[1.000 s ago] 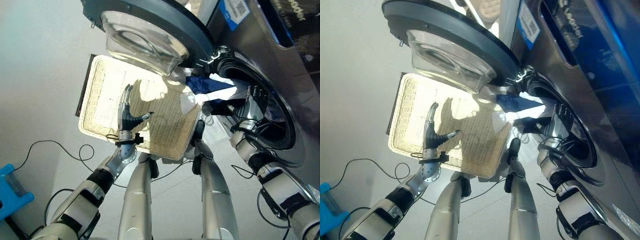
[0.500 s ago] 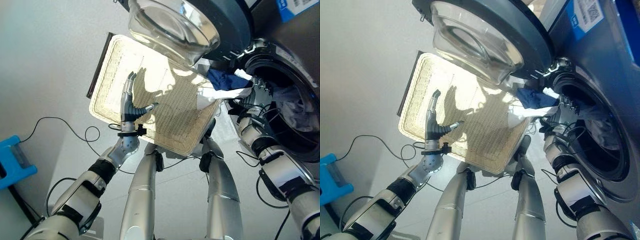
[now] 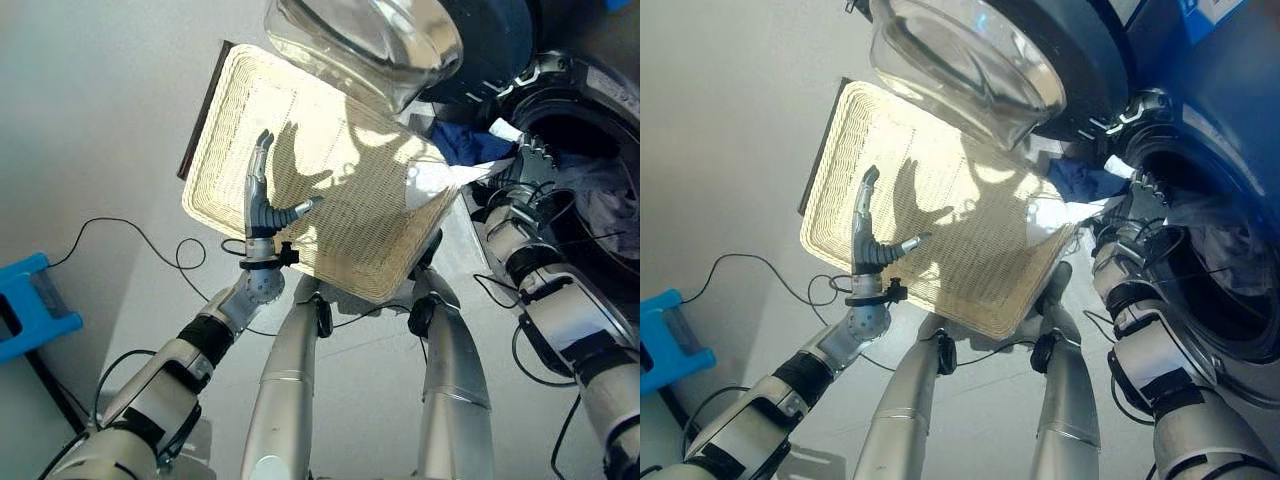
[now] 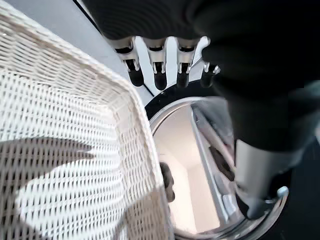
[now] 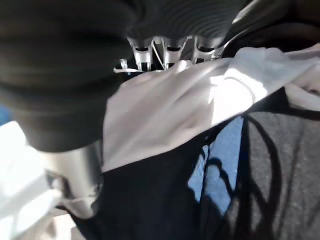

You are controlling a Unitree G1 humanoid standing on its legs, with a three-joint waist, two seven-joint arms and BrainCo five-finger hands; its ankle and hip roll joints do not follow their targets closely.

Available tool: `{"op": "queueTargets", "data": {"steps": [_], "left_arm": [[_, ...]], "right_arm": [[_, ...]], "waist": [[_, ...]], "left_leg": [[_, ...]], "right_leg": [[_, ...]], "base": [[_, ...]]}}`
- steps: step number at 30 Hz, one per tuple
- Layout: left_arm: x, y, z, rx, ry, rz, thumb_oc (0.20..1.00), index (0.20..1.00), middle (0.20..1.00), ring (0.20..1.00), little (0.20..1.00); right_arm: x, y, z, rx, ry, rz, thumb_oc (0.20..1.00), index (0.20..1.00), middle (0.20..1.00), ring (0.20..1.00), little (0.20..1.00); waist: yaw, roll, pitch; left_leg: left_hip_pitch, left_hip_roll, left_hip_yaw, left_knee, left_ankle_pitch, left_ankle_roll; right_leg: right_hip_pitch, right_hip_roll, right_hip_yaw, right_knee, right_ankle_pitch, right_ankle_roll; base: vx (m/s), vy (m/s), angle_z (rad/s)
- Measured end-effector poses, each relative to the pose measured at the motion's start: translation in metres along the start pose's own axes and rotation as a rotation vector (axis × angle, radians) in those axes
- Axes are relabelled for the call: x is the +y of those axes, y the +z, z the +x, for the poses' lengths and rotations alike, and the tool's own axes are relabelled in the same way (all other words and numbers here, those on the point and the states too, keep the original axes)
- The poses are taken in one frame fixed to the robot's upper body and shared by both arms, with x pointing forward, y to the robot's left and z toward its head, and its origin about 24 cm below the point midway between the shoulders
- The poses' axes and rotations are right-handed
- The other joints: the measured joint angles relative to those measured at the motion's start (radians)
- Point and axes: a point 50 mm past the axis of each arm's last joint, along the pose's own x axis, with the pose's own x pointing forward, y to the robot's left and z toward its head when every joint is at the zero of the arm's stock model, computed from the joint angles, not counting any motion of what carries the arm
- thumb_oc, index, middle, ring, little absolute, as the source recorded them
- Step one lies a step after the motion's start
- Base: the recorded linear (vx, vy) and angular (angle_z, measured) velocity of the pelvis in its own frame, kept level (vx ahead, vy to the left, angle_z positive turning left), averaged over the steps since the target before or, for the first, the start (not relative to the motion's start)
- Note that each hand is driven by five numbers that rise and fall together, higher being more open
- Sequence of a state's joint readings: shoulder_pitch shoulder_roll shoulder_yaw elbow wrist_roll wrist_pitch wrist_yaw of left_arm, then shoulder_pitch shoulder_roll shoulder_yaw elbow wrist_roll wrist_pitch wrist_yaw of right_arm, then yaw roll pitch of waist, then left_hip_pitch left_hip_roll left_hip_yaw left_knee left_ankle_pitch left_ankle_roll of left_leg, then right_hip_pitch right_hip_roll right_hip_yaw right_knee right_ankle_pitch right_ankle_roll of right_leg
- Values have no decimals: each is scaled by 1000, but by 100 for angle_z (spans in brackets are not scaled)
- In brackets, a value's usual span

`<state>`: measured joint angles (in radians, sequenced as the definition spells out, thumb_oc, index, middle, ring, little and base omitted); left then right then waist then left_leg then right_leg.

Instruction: Put the clothes into the washing machine.

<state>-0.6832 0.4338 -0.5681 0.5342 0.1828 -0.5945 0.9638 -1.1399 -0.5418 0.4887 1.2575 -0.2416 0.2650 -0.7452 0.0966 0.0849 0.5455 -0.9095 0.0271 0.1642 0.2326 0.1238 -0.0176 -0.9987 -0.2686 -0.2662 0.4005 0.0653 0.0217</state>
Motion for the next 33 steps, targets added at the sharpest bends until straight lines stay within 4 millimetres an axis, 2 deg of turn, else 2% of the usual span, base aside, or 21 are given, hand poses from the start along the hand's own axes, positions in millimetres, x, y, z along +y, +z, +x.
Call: {"op": "queueTargets", "data": {"steps": [6, 12, 17, 18, 19, 20, 28, 33], "left_arm": [[1, 3, -1, -4, -1, -4, 1000, 1000, 1000, 1000, 1000], [1, 3, -8, 12, -7, -9, 1000, 1000, 1000, 1000, 1000], [-1, 4, -11, 23, -18, -11, 1000, 1000, 1000, 1000, 1000], [-1, 4, -11, 23, -18, -13, 1000, 1000, 1000, 1000, 1000], [-1, 4, -11, 23, -19, -13, 1000, 1000, 1000, 1000, 1000], [-1, 4, -11, 24, -19, -12, 1000, 1000, 1000, 1000, 1000], [-1, 0, -17, 55, -26, 5, 1000, 1000, 1000, 1000, 1000], [0, -1, -21, 65, -33, 7, 1000, 1000, 1000, 1000, 1000]], "right_arm": [[-12, 1, 11, 38, 33, -85, 1000, 1000, 1000, 1000, 1000], [-19, 1, 19, 83, 111, -97, 1000, 1000, 1000, 1000, 1000], [-24, -12, 25, 154, 161, -107, 1000, 1000, 1000, 1000, 1000], [-24, -13, 25, 163, 173, -108, 495, 495, 495, 495, 495], [-24, -14, 26, 164, 176, -108, 222, 222, 222, 222, 222], [-25, -13, 26, 164, 180, -106, 200, 200, 200, 200, 200], [-37, -14, 35, 152, 150, -81, 200, 200, 200, 200, 200], [-34, -17, 33, 172, 157, -31, 200, 200, 200, 200, 200]], "waist": [[6, 8, -5], [12, 12, -10], [31, 46, -56], [33, 52, -67], [34, 53, -69], [34, 55, -70], [33, 55, -70], [28, 55, -70]], "left_leg": [[-19, -7, -6, 4, 0, -1], [-29, -10, -7, 2, 0, -1], [-43, -13, -12, -15, 0, -1], [-47, -14, -12, -18, 1, -1], [-47, -14, -12, -18, 1, -2], [-47, -15, -12, -17, 1, -2], [-47, -14, -12, -7, 2, -3], [-43, -14, -9, 15, 3, -4]], "right_leg": [[-18, -14, -5, 5, -2, -2], [-26, -17, -6, -2, 0, 1], [-33, -17, -15, -17, 5, 11], [-38, -17, -15, -17, 5, 11], [-38, -18, -15, -17, 5, 11], [-39, -18, -15, -16, 5, 11], [-47, -20, -13, 4, 5, 10], [-36, -19, -14, 20, 0, 3]], "base": [[-3, -4, 3], [0, 0, 0], [28, -1, 6], [19, 10, 6], [0, 0, 0], [15, 12, -4], [6, 3, -1], [5, 2, 0]]}}
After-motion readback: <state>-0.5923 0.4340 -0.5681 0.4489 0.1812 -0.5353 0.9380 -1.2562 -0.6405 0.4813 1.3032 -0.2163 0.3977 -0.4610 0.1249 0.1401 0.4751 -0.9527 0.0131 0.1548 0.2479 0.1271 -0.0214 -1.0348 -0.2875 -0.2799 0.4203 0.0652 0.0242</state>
